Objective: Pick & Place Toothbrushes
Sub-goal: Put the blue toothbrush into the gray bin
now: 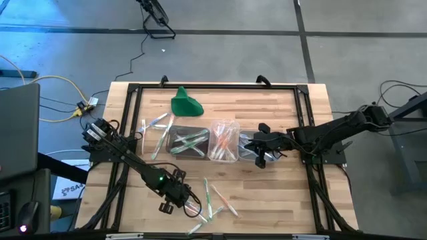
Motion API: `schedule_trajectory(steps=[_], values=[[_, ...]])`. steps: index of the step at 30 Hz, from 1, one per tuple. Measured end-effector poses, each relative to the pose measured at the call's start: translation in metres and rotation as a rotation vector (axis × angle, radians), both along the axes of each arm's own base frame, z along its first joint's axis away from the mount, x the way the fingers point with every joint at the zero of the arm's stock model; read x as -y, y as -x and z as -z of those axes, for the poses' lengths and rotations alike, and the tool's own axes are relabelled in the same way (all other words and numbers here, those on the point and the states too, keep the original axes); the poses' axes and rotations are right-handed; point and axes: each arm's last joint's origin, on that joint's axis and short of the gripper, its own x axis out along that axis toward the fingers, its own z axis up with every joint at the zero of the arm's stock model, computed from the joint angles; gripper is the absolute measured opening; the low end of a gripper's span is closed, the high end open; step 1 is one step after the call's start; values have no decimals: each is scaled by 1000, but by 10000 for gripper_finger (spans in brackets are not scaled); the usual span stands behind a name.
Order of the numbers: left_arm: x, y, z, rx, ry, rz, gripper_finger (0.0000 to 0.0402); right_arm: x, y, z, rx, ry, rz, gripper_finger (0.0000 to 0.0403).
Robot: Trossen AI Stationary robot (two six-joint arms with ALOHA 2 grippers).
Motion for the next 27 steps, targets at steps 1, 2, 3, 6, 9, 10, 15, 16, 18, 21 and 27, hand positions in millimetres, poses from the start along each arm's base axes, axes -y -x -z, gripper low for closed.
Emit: schedule_trajectory(steps=[1,2,3,6,9,10,15,16,18,21,27], values=[[0,0,0,0,0,0,80,0,0,0,0,0,0,2],[0,1,-1,2,1,0,79,0,0,0,0,0,0,2],[-1,1,-2,2,-2,-1,77,0,0,0,0,0,0,2],[-2,2,-4,4,-6,-4,57,0,0,0,0,0,0,2],[-6,5,-7,-15,-21,-8,25,0,0,0,1,0,0,2],[-7,6,-8,-22,-26,-10,17,0,0,0,1,0,0,2],[-14,15,-16,-62,-67,-16,21,0,0,0,-1,1,0,2],[-16,17,-19,-65,-83,-18,22,0,0,0,-1,1,0,2],[-19,20,-25,-63,-91,-21,21,0,0,0,-1,1,0,2],[-24,27,-37,-56,-113,-27,12,0,0,0,-1,1,0,2],[-35,38,-68,57,-122,-92,11,0,0,0,-2,1,0,2]])
